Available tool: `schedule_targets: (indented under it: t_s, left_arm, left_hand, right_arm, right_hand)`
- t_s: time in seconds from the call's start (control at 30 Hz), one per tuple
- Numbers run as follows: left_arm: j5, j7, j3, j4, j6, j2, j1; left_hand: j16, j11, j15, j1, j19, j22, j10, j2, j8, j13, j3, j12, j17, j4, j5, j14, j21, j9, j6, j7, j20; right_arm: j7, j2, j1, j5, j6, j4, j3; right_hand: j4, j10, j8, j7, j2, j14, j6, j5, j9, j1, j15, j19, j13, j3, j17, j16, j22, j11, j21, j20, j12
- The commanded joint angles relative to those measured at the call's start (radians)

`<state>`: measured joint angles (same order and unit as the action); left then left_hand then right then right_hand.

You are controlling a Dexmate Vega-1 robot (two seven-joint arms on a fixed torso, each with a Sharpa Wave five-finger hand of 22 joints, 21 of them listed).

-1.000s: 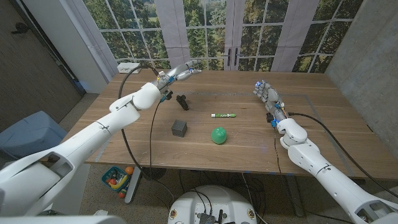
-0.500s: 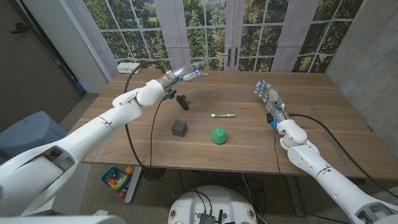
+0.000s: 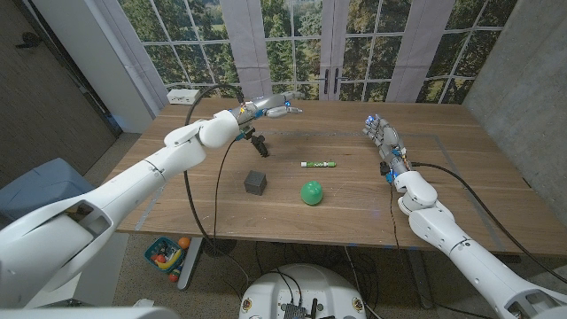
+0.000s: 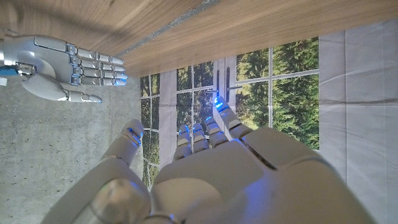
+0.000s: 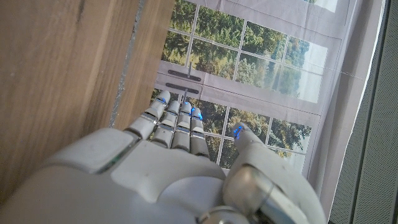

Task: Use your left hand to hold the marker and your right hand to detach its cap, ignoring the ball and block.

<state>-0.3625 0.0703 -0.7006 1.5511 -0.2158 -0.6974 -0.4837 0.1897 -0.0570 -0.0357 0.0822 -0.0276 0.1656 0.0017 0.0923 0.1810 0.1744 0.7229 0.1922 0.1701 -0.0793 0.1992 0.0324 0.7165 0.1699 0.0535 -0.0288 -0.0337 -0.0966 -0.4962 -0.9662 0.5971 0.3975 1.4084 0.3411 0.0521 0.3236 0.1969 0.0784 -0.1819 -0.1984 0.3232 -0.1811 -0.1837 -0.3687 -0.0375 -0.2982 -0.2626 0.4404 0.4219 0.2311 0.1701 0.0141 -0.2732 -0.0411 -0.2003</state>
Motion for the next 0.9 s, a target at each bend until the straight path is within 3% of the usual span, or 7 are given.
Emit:
schedule_targets:
  t_s: [0.03, 0.33, 0.53, 0.57, 0.73, 0.83, 0.9]
  left_arm:
    - [-0.077, 0.080, -0.039, -0.004, -0.015, 0.011, 0.043]
    - [-0.141, 0.111, -0.060, 0.033, 0.015, 0.013, 0.054]
    - [-0.195, 0.131, -0.073, 0.068, 0.053, 0.012, 0.057]
    - [-0.207, 0.134, -0.076, 0.075, 0.060, 0.012, 0.057]
    - [-0.277, 0.125, -0.089, 0.103, 0.090, 0.012, 0.055]
    - [-0.304, 0.120, -0.094, 0.111, 0.098, 0.014, 0.054]
    - [-0.328, 0.109, -0.099, 0.114, 0.101, 0.016, 0.053]
  left_hand:
    - [-0.003, -0.007, -0.043, 0.008, 0.008, 0.001, -0.003, 0.000, -0.002, 0.004, 0.002, 0.000, 0.001, -0.010, -0.004, 0.007, -0.004, 0.005, -0.005, 0.002, -0.003]
    - [-0.002, -0.012, -0.046, 0.016, 0.023, 0.002, 0.002, -0.006, 0.000, 0.005, -0.004, 0.001, -0.001, -0.028, -0.006, 0.015, -0.008, 0.006, -0.008, 0.002, 0.004]
    - [0.003, -0.019, -0.048, 0.037, 0.060, 0.003, 0.012, -0.012, 0.007, 0.006, -0.008, 0.003, -0.001, -0.059, -0.007, 0.036, -0.009, 0.007, -0.001, -0.004, 0.020]
    - [0.007, -0.022, -0.048, 0.055, 0.080, 0.004, 0.024, -0.013, 0.013, 0.006, -0.009, 0.006, -0.001, -0.078, -0.008, 0.056, -0.012, 0.008, 0.015, -0.012, 0.025]
    - [0.018, -0.018, -0.060, 0.116, 0.131, 0.005, 0.095, -0.023, 0.031, 0.008, -0.014, 0.021, 0.001, -0.106, -0.013, 0.128, -0.023, 0.009, 0.069, -0.030, 0.017]
    - [0.024, -0.035, -0.083, 0.180, 0.168, 0.006, 0.163, -0.048, 0.044, 0.010, -0.026, 0.029, 0.001, -0.113, -0.016, 0.195, -0.036, 0.010, 0.118, -0.034, -0.004]
    - [0.024, -0.046, -0.096, 0.246, 0.187, 0.005, 0.208, -0.087, 0.060, 0.010, -0.043, 0.028, 0.000, -0.113, -0.017, 0.242, -0.055, 0.011, 0.176, -0.016, -0.032]
  right_arm:
    - [-0.007, 0.006, -0.010, -0.004, 0.016, -0.001, -0.005]
    - [-0.011, 0.001, -0.030, -0.001, 0.027, 0.011, -0.014]
    - [-0.014, -0.002, -0.042, 0.002, 0.033, 0.018, -0.020]
    - [-0.016, -0.001, -0.044, 0.003, 0.033, 0.020, -0.022]
    - [-0.017, -0.004, -0.051, 0.004, 0.037, 0.024, -0.025]
    - [-0.016, -0.003, -0.055, 0.007, 0.041, 0.024, -0.028]
    - [-0.015, -0.002, -0.057, 0.008, 0.044, 0.024, -0.029]
  right_hand:
    - [-0.006, 0.006, 0.006, -0.001, -0.001, -0.004, 0.007, 0.001, -0.005, 0.008, -0.001, -0.010, 0.000, 0.004, 0.002, 0.007, 0.002, 0.004, 0.007, -0.022, -0.006]
    - [-0.008, 0.007, 0.005, -0.001, -0.001, -0.004, 0.006, 0.002, -0.006, 0.008, -0.001, -0.011, 0.001, 0.005, 0.002, 0.008, 0.002, 0.005, 0.009, -0.022, -0.007]
    - [-0.010, 0.007, 0.005, -0.002, -0.001, -0.005, 0.007, 0.002, -0.006, 0.008, -0.001, -0.012, 0.002, 0.005, 0.002, 0.009, 0.002, 0.006, 0.011, -0.022, -0.007]
    - [-0.010, 0.007, 0.005, -0.002, -0.001, -0.004, 0.007, 0.002, -0.006, 0.008, -0.001, -0.012, 0.002, 0.005, 0.002, 0.009, 0.002, 0.005, 0.011, -0.022, -0.006]
    - [-0.011, 0.007, 0.005, -0.001, 0.000, -0.006, 0.007, 0.002, -0.006, 0.009, -0.001, -0.013, 0.003, 0.005, 0.002, 0.009, 0.002, 0.005, 0.013, -0.022, -0.007]
    - [-0.012, 0.009, 0.005, 0.000, 0.000, -0.005, 0.008, 0.002, -0.006, 0.010, -0.002, -0.014, 0.004, 0.005, 0.002, 0.010, 0.002, 0.006, 0.014, -0.022, -0.007]
    - [-0.012, 0.009, 0.005, 0.000, 0.000, -0.006, 0.008, 0.002, -0.006, 0.010, -0.002, -0.014, 0.004, 0.005, 0.002, 0.010, 0.002, 0.006, 0.014, -0.021, -0.007]
